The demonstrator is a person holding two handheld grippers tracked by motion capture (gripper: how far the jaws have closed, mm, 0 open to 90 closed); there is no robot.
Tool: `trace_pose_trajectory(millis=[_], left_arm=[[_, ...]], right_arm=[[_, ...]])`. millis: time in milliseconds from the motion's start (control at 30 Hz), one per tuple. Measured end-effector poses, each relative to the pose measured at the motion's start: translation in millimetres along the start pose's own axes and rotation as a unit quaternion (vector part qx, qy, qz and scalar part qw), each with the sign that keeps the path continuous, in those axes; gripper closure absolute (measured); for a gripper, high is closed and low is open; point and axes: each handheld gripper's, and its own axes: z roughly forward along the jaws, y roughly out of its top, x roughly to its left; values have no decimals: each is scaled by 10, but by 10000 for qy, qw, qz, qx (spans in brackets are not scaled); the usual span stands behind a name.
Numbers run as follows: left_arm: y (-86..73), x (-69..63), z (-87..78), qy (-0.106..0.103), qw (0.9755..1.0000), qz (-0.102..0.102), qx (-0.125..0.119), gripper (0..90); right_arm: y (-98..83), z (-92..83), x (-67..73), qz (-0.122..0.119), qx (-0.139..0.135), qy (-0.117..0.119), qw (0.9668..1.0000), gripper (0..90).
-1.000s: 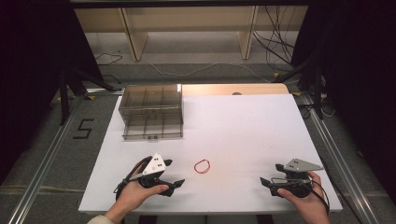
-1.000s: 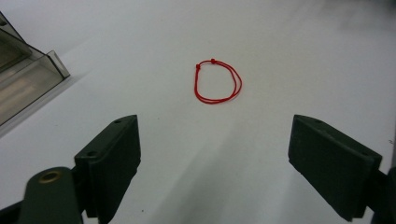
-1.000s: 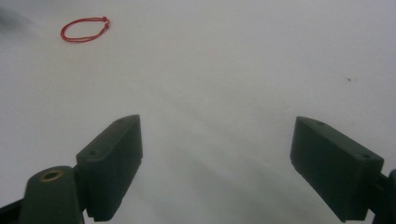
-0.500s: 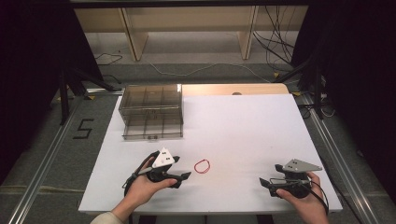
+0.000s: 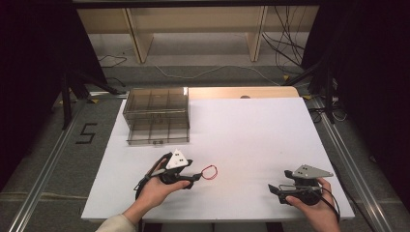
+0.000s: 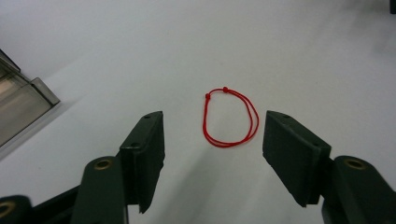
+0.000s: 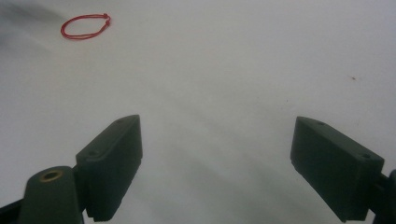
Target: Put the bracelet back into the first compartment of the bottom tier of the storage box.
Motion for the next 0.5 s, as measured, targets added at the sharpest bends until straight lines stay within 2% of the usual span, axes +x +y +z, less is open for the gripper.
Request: trace_pose_trajectory(millis=[133,367,500], left_arm=[[58,15,136,-3,9999,-7,162,441],[151,18,422,-173,9991,9,399,509],[203,24,546,-211,9988,51,448,568]], right_arm=[[1,2,1,0,-12,-3,10000,175],[-1,0,0,20,9,4,10000,175],[0,1,0,2,-4,8,10000,175]])
